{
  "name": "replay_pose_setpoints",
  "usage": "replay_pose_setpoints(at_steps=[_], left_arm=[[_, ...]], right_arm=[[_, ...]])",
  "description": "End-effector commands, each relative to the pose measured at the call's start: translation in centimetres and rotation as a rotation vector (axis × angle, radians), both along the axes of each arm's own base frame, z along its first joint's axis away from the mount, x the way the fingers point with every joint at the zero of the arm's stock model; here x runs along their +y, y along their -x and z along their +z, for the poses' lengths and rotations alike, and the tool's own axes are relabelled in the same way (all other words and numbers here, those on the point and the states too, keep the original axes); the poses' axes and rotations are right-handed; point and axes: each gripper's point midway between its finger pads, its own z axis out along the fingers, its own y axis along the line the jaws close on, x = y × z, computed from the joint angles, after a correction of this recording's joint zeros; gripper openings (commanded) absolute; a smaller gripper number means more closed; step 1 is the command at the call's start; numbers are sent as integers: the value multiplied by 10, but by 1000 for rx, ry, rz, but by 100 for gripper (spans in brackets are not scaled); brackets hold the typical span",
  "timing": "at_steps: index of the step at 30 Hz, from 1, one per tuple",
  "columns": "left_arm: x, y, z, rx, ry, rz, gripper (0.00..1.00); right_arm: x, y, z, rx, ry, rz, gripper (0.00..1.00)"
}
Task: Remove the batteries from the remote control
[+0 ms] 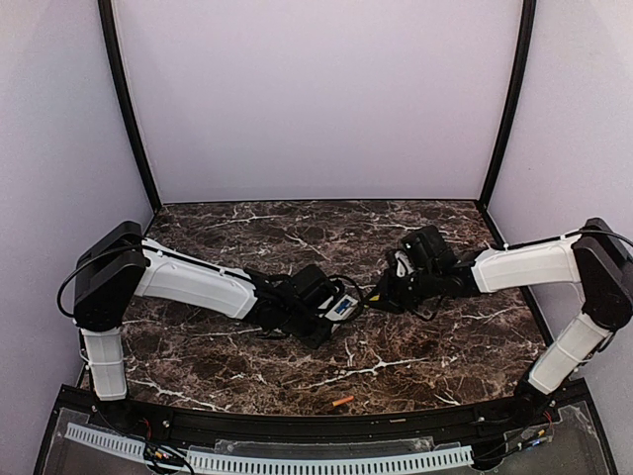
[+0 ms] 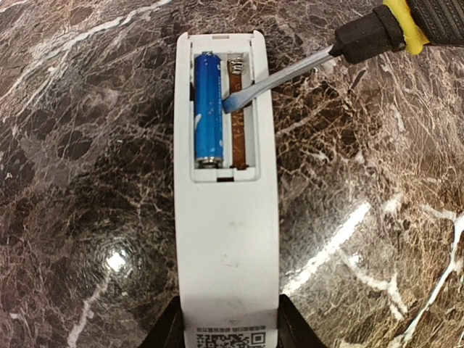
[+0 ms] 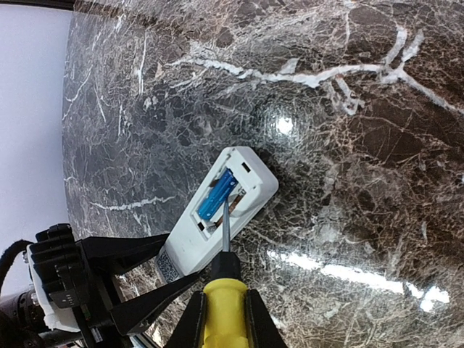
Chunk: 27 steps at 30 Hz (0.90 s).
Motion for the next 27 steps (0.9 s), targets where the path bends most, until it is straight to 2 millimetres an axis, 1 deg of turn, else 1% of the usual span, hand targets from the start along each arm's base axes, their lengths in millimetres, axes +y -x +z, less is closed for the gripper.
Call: replay_pose_setpoints(at_steps=[1,11,15,20,27], left_arm=[[-13,6,8,14,38,-45,7],[-16,9,8,31,53,-57,7],[-18,10,7,37,60,-64,6],[-19,10,7,41,62,-66,6],[-18,10,7,39,58,-67,6]], right_arm=[[2,-3,-3,-29,-27,-3,0],[1,5,-17,-27,-47,23,0],[0,6,-20,-40,-57,28,0],[1,8,-29,-23,-59,42,0],[-2,8,-34,-7,-43,37,0]])
